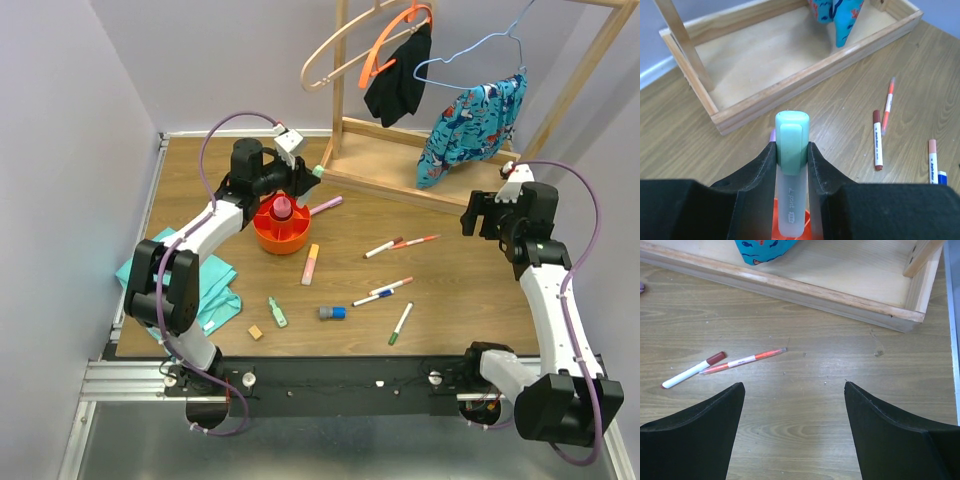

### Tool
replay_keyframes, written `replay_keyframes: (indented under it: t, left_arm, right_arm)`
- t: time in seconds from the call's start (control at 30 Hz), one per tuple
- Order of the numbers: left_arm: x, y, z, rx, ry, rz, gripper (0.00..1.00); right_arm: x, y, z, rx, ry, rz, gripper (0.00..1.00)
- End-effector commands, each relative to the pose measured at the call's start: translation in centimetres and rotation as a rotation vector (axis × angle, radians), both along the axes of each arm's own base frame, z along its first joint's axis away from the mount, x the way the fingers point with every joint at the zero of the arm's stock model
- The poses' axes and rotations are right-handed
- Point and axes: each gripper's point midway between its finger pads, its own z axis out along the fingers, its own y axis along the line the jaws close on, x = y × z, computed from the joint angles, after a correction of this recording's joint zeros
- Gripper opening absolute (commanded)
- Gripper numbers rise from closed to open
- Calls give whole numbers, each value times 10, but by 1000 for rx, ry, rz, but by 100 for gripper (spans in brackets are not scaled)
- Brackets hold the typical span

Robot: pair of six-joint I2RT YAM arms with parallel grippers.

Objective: Sort the stationery into containers
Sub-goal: Place the pen in the storage box.

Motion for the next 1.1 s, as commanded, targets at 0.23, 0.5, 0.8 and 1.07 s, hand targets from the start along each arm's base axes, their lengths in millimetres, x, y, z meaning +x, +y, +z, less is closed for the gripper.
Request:
replay_keyframes:
  t: [0.23, 0.5, 0.8, 1.07]
  left_arm:
    - [13, -1, -36, 6, 51, -28, 25]
    - [8, 6, -54, 50, 68, -35, 27]
    - [-4, 13, -55, 83, 68, -40, 37]
    - [-3, 13, -30, 80, 25, -36, 48]
  right_arm:
    - [12, -7, 1, -19, 2, -9, 88]
    - [13, -7, -1, -16, 7, -9, 88]
    - [12, -4, -1, -9, 2, -1, 88]
    - [6, -3, 0, -4, -5, -1, 88]
